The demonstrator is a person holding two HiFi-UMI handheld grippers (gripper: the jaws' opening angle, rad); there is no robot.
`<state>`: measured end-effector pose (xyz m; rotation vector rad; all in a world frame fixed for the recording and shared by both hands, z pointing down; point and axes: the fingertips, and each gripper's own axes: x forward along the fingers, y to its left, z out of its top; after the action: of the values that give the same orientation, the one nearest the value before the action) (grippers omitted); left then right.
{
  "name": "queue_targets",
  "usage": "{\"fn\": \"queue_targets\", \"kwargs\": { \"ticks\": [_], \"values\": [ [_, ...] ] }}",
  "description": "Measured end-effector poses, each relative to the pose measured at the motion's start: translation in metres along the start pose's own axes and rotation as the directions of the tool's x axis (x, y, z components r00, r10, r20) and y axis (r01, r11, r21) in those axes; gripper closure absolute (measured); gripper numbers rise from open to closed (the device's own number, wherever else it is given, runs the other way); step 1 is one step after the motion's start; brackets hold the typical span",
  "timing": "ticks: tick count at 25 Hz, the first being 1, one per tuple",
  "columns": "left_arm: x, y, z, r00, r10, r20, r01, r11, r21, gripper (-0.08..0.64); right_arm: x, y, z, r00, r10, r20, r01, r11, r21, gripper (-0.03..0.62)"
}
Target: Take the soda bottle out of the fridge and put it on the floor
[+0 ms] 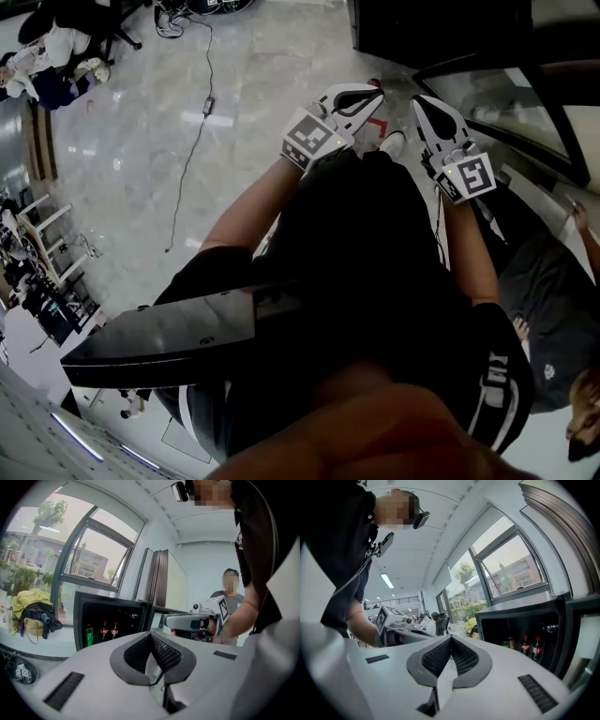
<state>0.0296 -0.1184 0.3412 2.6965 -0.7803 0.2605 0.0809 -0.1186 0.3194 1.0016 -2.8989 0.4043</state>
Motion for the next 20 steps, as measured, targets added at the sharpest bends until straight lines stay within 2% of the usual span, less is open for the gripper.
{"fn": "queue_targets", "kwargs": {
  "ticks": [5,8,13,17,20],
  "values": [
    [-0.016,-0.024,0.057,0.998,-0.035,0.058,0.032,0.999,0.039,0.563,-0.002,0.032,0.065,0.997,0.046,0.056,-0.045,0.999,-0.019,0.58],
    [-0.018,-0.029,0.086,0.994,-0.048,0.096,0.043,0.998,0.054,0.563,0.0,0.034,0.092,0.997,0.047,0.068,-0.045,0.998,-0.039,0.58],
    [-0.026,-0.03,0.111,0.989,-0.057,0.139,0.042,0.993,0.107,0.563,0.003,0.042,0.105,0.997,0.035,0.062,-0.031,0.997,-0.071,0.58],
    [-0.026,-0.023,0.122,0.987,-0.047,0.156,0.03,0.993,0.11,0.563,0.007,0.044,0.116,0.993,0.056,0.104,-0.044,0.993,-0.108,0.58],
    [-0.026,-0.022,0.127,0.987,-0.046,0.154,0.028,0.993,0.114,0.563,0.006,0.043,0.122,0.994,0.049,0.099,-0.037,0.992,-0.121,0.58]
  ]
}}
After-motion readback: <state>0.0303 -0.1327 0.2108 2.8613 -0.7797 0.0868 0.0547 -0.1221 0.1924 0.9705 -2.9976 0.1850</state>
